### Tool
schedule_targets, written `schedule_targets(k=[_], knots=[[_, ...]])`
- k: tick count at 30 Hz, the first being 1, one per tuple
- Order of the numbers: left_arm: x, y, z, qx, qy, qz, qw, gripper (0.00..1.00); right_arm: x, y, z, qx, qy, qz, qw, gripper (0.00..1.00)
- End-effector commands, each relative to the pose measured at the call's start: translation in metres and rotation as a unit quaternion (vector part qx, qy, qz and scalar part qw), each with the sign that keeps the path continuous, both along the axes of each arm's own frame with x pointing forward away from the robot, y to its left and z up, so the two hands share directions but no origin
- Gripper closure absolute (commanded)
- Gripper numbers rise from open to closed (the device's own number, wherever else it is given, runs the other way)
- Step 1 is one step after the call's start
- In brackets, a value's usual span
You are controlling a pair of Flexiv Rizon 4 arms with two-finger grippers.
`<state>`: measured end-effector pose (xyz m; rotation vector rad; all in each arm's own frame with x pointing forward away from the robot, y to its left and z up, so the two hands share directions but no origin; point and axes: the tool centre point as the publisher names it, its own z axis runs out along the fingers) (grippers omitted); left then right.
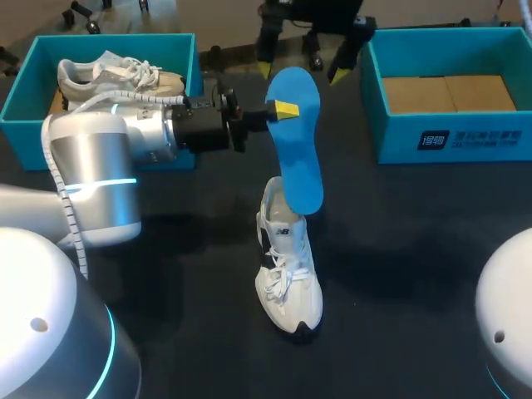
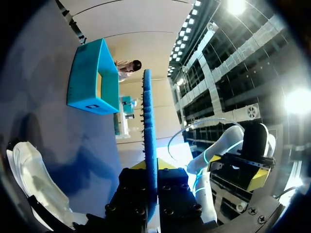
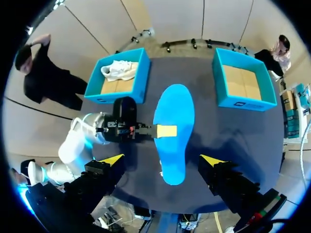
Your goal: Take the shoe out of the shoebox, open the shoe tongue, remove and reinsert the insole, then place the shoe into the shoebox
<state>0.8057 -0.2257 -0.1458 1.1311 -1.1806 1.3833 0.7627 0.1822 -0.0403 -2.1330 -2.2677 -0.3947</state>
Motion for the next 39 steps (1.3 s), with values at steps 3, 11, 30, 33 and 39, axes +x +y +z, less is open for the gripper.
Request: schedule_targets(k=[3, 11, 30, 33, 39], knots=[[0.000, -0.001, 0.000, 0.000, 0.000, 0.001, 1.000, 1.00, 0.001, 0.004, -0.001, -0.063, -0.011, -0.023, 0.998, 0.00], [0.000, -0.001, 0.000, 0.000, 0.000, 0.001, 1.000, 1.00, 0.000, 0.003, -0.002, -0.064, -0.015, -0.023, 0.998, 0.00], [0.000, -0.001, 0.000, 0.000, 0.000, 0.001, 1.000, 1.00, -0.006, -0.001, 0.000, -0.061, -0.013, -0.022, 0.998, 0.00], [0.000, -0.001, 0.000, 0.000, 0.000, 0.001, 1.000, 1.00, -0.009, -0.006, 0.003, -0.056, -0.017, -0.023, 0.998, 0.00], [0.000, -0.001, 0.000, 0.000, 0.000, 0.001, 1.000, 1.00, -0.015, -0.015, 0.003, -0.049, -0.018, -0.027, 0.998, 0.00]])
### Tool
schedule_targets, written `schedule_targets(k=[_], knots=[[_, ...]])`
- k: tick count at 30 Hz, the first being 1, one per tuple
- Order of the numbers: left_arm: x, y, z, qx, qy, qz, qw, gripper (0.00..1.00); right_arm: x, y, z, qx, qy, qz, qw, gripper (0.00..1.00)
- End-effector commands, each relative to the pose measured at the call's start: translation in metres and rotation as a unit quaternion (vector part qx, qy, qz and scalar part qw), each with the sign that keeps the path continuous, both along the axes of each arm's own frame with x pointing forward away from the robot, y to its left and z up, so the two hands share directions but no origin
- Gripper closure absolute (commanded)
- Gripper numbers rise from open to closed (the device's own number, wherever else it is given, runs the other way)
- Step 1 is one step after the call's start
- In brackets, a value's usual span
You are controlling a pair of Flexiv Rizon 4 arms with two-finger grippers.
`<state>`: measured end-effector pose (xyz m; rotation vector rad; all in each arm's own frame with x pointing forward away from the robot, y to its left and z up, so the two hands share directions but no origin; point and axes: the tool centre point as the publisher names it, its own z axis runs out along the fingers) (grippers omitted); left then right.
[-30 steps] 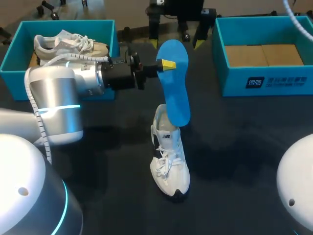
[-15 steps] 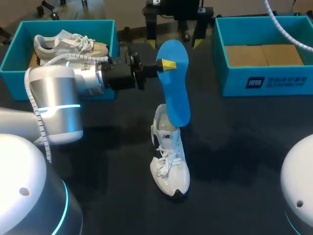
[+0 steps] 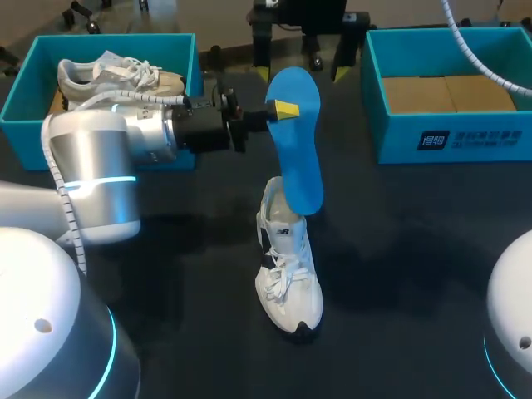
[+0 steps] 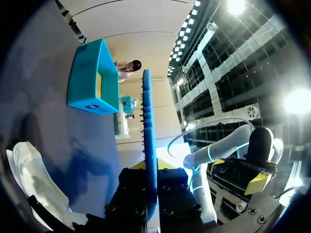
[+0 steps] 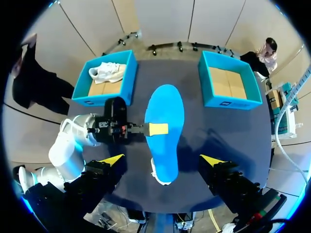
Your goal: Take the shoe out of the shoebox, open the shoe tongue, remove and reinsert the insole, then place the shoe into the shoebox
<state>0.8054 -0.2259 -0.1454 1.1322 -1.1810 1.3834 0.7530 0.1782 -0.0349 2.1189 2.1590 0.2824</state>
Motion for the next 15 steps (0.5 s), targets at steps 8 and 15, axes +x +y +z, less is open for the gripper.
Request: schedule_targets(k=[8, 15], knots=[[0.000, -0.001, -0.001, 0.000, 0.000, 0.000, 1.000, 1.00, -0.008, -0.022, -0.012, 0.063, -0.007, 0.008, 0.998, 0.00], [0.000, -0.001, -0.001, 0.000, 0.000, 0.000, 1.000, 1.00, -0.008, -0.035, -0.017, 0.119, -0.025, 0.018, 0.992, 0.00]])
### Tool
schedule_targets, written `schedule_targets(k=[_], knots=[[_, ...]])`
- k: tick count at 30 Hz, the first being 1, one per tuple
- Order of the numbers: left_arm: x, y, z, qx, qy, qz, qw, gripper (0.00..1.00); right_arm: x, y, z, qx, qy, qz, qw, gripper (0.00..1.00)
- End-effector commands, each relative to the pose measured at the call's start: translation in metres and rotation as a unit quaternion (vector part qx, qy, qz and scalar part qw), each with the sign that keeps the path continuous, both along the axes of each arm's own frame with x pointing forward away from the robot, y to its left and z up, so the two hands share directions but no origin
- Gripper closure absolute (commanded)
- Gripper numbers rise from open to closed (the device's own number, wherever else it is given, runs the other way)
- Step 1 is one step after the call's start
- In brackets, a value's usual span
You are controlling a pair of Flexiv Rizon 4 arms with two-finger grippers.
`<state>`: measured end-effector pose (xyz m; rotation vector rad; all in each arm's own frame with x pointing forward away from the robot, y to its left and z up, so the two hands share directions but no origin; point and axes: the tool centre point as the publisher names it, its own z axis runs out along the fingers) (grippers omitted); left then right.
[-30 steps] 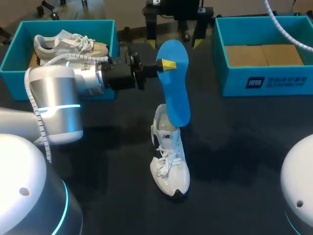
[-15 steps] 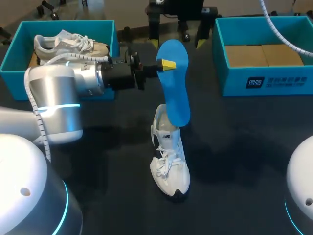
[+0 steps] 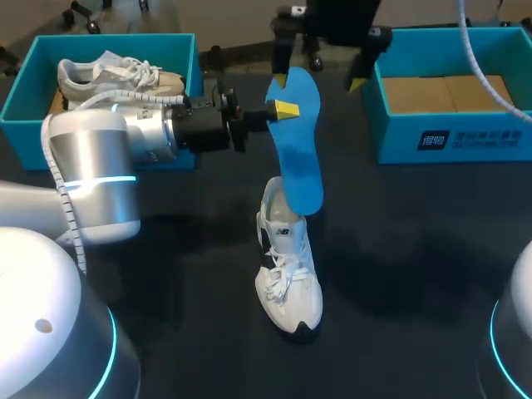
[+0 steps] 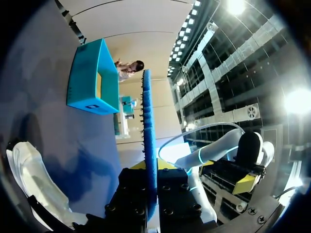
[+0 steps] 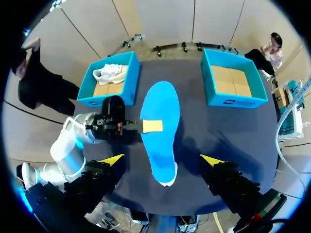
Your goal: Take the shoe out of the shoebox, open the shoe tongue, remove and reinsert the insole, then place the shoe into the shoebox
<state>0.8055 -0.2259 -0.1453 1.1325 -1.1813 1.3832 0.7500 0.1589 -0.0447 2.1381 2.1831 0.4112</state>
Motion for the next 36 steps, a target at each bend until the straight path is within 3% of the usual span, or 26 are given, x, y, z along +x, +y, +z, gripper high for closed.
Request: schedule_targets(k=[1, 19, 30, 36], knots=[[0.000, -0.001, -0.001, 0.000, 0.000, 0.000, 1.000, 1.00, -0.005, -0.016, -0.008, 0.083, -0.015, 0.016, 0.996, 0.00], [0.000, -0.001, -0.001, 0.000, 0.000, 0.000, 1.000, 1.00, -0.017, -0.049, -0.025, 0.172, -0.024, 0.047, 0.984, 0.00], [0.000, -0.001, -0.001, 0.000, 0.000, 0.000, 1.000, 1.00, -0.017, -0.061, -0.037, 0.265, -0.060, 0.068, 0.960, 0.00], [0.000, -0.001, -0.001, 0.000, 0.000, 0.000, 1.000, 1.00, -0.014, -0.070, -0.045, 0.336, -0.076, 0.084, 0.935, 0.00]])
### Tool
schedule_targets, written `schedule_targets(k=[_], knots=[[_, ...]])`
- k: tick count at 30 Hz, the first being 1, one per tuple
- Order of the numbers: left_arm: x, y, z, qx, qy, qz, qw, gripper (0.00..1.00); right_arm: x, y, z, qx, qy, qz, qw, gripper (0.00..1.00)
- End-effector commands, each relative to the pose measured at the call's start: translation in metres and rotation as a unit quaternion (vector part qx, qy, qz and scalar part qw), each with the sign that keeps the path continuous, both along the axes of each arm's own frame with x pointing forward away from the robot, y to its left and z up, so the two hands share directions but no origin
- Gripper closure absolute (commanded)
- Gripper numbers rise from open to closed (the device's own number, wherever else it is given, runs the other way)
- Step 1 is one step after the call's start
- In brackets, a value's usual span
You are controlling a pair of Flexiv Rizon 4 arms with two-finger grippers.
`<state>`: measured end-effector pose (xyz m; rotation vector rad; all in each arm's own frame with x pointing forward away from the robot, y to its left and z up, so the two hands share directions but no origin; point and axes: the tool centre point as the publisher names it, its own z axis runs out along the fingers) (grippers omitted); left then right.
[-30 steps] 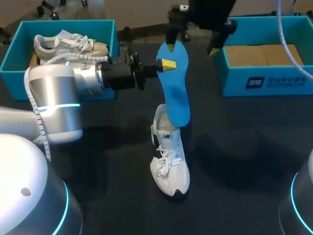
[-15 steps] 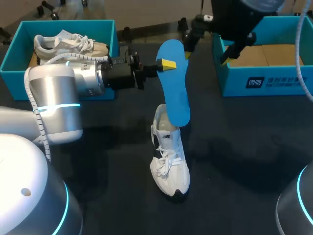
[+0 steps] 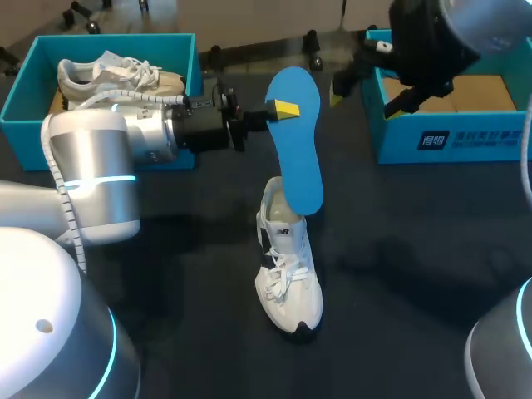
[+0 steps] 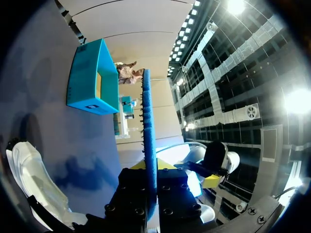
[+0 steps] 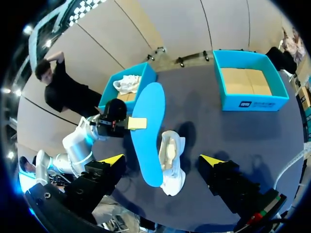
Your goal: Take the shoe out of the shoebox, open the shoe tongue, remove and reinsert the insole, then place the shoe into the shoebox
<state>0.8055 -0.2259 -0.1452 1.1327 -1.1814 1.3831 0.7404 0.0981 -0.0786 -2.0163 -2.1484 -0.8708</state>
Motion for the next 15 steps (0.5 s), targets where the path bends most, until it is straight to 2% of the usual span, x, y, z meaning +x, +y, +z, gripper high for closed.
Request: schedule_targets(k=[1, 6, 12, 15], knots=[[0.000, -0.001, -0.001, -0.001, 0.000, 0.000, 1.000, 1.00, -0.003, -0.010, -0.012, 0.199, -0.014, 0.066, 0.978, 0.00], [0.000, -0.001, -0.001, -0.001, 0.000, 0.000, 1.000, 1.00, -0.002, -0.012, -0.022, 0.253, -0.001, 0.087, 0.963, 0.00], [0.000, -0.001, -0.001, -0.001, 0.000, 0.000, 1.000, 1.00, -0.001, -0.015, -0.031, 0.266, 0.016, 0.093, 0.959, 0.00], [0.000, -0.001, -0.001, -0.001, 0.000, 0.000, 1.000, 1.00, 0.000, -0.017, -0.036, 0.287, 0.010, 0.094, 0.953, 0.00]])
